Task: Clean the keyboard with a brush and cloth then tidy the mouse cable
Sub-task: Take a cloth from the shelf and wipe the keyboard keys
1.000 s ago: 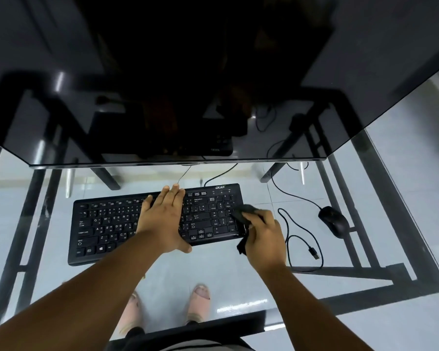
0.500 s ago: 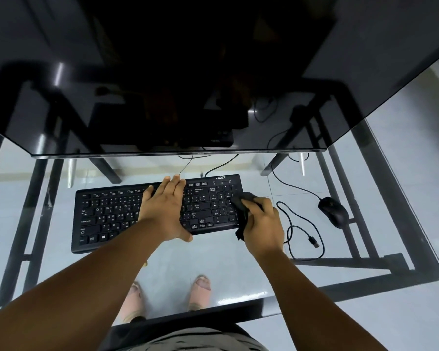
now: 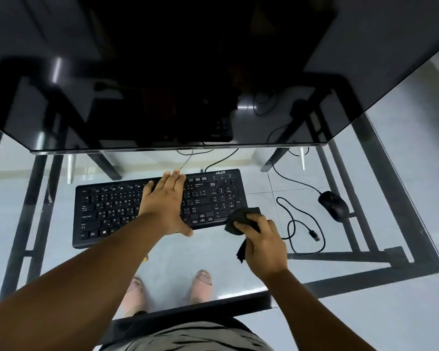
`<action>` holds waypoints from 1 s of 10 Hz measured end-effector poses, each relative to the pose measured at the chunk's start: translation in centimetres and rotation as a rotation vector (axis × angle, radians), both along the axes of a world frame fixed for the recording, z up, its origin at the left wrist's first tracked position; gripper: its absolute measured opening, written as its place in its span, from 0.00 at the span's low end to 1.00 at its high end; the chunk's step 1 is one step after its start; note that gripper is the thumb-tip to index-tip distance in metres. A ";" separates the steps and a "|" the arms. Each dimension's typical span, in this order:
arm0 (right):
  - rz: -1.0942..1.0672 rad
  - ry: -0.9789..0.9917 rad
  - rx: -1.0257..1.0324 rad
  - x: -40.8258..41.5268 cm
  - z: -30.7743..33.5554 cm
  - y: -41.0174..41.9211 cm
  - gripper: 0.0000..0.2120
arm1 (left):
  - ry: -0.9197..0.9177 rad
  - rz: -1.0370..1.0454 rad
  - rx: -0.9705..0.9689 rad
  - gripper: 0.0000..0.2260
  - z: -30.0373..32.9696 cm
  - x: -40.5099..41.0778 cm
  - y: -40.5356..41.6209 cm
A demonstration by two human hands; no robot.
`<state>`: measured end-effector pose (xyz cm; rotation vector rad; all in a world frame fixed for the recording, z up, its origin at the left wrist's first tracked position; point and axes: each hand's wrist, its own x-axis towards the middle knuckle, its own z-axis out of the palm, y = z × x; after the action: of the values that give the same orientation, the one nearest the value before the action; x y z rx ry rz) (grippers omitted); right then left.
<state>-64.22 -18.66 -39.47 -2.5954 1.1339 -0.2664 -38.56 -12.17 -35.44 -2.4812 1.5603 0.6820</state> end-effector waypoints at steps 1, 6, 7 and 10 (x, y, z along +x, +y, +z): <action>-0.162 -0.041 0.003 -1.7 -0.5 -0.5 0.21 | 0.002 -0.002 0.002 0.63 0.0 0.0 0.0; -0.383 -0.242 0.126 -1.3 -0.2 -1.9 0.16 | 0.000 -0.003 0.009 0.63 0.1 0.0 0.0; -0.507 -0.507 0.320 -0.9 0.6 -1.7 0.14 | 0.002 -0.011 0.014 0.63 0.0 0.0 0.1; 0.009 -0.151 0.071 1.6 0.1 0.0 0.20 | 0.009 -0.002 -0.050 0.63 -0.5 0.3 1.4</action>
<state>-62.67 -18.69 -39.41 -2.4719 1.0599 -0.4055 -38.22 -10.73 -35.94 -2.5154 1.6022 0.6632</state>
